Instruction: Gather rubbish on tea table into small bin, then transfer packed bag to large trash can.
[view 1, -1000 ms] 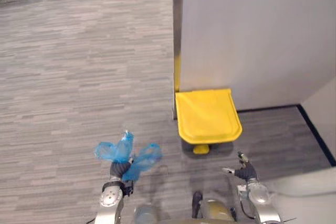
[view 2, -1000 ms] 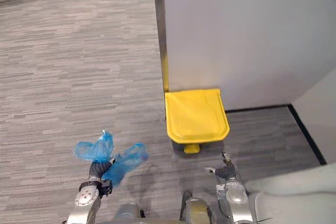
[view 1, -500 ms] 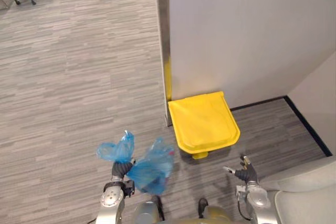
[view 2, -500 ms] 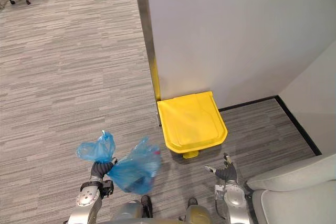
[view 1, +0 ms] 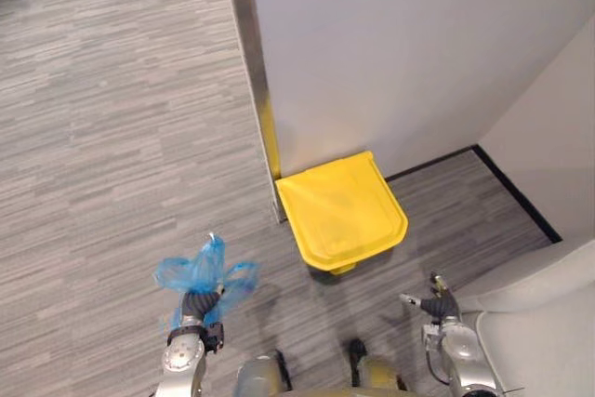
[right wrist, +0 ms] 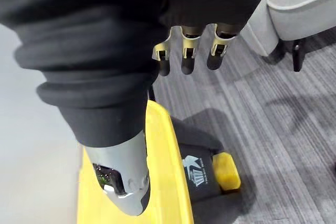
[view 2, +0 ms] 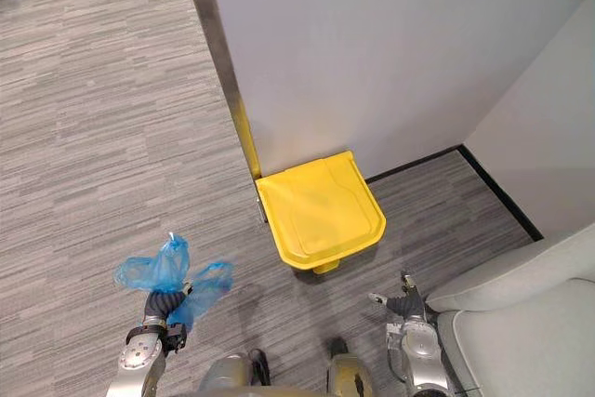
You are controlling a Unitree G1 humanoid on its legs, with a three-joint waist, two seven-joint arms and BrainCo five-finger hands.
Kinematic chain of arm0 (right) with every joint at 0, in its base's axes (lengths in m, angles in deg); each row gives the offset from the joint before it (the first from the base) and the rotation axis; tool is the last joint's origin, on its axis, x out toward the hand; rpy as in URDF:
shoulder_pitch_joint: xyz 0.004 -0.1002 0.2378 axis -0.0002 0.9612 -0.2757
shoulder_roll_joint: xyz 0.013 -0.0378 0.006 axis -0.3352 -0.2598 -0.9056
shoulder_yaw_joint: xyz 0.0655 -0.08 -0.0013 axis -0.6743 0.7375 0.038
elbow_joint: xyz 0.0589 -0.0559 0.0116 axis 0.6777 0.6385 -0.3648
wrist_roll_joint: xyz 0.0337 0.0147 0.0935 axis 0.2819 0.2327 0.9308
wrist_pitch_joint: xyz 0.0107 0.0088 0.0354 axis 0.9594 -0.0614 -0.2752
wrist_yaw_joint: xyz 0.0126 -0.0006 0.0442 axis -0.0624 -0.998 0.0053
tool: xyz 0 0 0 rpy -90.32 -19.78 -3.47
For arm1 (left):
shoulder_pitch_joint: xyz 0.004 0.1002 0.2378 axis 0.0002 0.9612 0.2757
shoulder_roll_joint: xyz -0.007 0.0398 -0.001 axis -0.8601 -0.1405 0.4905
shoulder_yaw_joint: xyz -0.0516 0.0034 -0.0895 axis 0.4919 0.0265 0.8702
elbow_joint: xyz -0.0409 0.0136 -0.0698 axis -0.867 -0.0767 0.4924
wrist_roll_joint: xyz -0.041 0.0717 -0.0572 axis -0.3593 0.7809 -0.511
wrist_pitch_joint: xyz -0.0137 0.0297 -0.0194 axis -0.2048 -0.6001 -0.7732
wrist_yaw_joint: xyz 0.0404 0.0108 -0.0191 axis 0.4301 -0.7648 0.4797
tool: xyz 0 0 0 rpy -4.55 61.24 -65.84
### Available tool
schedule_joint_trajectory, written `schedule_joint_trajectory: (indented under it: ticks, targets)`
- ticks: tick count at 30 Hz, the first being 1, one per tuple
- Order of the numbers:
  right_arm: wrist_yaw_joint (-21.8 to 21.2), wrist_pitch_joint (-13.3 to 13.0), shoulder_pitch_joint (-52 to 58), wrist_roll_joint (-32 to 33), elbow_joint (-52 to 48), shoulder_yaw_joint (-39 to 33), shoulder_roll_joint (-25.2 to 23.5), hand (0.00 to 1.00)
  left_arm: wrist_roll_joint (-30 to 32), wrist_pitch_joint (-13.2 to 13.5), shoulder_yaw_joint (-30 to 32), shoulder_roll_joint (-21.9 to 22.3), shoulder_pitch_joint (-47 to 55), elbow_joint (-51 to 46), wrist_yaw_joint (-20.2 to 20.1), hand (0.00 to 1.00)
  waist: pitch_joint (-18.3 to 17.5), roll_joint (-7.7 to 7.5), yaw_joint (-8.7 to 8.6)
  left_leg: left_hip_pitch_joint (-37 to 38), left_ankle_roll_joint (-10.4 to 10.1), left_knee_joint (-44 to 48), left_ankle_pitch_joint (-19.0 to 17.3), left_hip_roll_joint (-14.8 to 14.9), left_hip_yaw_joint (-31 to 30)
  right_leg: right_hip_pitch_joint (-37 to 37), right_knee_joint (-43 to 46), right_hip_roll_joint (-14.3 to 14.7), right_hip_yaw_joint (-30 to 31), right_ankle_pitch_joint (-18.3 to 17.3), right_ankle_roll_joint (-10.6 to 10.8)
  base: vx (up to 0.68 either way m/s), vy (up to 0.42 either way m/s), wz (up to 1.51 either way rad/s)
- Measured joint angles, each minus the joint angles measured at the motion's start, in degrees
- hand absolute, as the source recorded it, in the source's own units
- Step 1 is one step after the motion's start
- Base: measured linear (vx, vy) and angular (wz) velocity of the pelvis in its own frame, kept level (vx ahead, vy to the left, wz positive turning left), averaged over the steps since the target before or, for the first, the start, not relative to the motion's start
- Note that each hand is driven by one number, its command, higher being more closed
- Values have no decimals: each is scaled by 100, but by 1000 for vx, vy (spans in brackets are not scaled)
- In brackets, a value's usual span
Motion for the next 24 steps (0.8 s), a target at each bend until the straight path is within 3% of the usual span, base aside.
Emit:
schedule_joint_trajectory:
  ticks: [1,2,3,4,6,8,9,10,11,14,18,24]
  targets:
    - [13,2,30,0,-14,-5,-5,0,-1,-6,-11,-20,16,-4,2,100,38,15,2,76,49,76,-58,-12,-13,-139,295,-32,-167,-140,-34,35,95,16]
    - [28,9,99,2,-140,-8,-14,0,-4,-13,-59,-83,11,-5,23,100,96,52,9,172,125,302,-258,-13,-65,-363,249,-140,-469,-272,-126,90,57,19]
    - [40,9,90,14,-249,-7,-25,0,-8,-11,-107,-179,-31,-5,54,100,149,-4,11,234,156,436,-390,-58,-93,-563,-95,-215,-714,-233,-117,83,39,23]
    - [49,8,77,21,-323,-8,-24,0,-9,-12,-137,-254,-80,-3,73,100,179,-44,19,256,154,510,-460,-80,-102,-673,-388,-243,-820,-100,-141,149,-2,33]
    - [69,5,-20,43,-405,-18,7,0,-6,-7,-182,-399,-349,21,118,100,329,-273,-3,310,84,861,-732,-242,-203,-893,-1680,-358,-1145,536,-66,168,-56,55]
    - [74,38,-20,140,-318,-27,168,0,-6,-7,-201,-290,-535,150,133,100,342,-219,-5,373,-17,1081,-945,-230,-463,-855,-1634,-380,-1181,865,-260,233,-79,48]
    - [71,76,-100,155,-305,-103,293,0,-7,11,-261,-206,-610,176,145,100,376,11,49,454,-139,975,-980,-136,-622,-862,-1421,-238,-1100,684,-180,387,-106,44]
    - [67,85,-171,181,-232,-272,270,0,-6,7,-282,-263,-685,257,142,100,396,38,-7,520,-198,769,-947,-179,-813,-957,-1121,-180,-875,501,-78,403,-111,49]
    - [68,113,-151,185,-190,-381,270,0,-6,3,-289,-269,-728,311,144,100,399,36,-10,617,-248,601,-916,-213,-916,-990,-908,-179,-811,412,-138,367,-145,86]
    - [65,216,-29,242,-175,-651,256,0,-13,8,-299,-207,-688,331,240,100,338,124,42,908,-497,444,-716,46,-1236,-961,-132,-170,-1163,-389,-287,370,-141,45]
    - [55,157,-486,315,-59,-648,203,0,-17,-25,-390,-119,-862,710,240,100,321,102,-3,733,-717,347,-251,173,-1370,-958,-351,-43,-1284,-399,-355,299,-183,4]
    - [33,167,-598,364,368,-372,148,0,-14,6,-82,-139,-945,716,242,100,186,63,-27,828,-714,-680,-251,232,-1377,-1139,-658,-13,-1445,-196,-475,-26,-30,14]
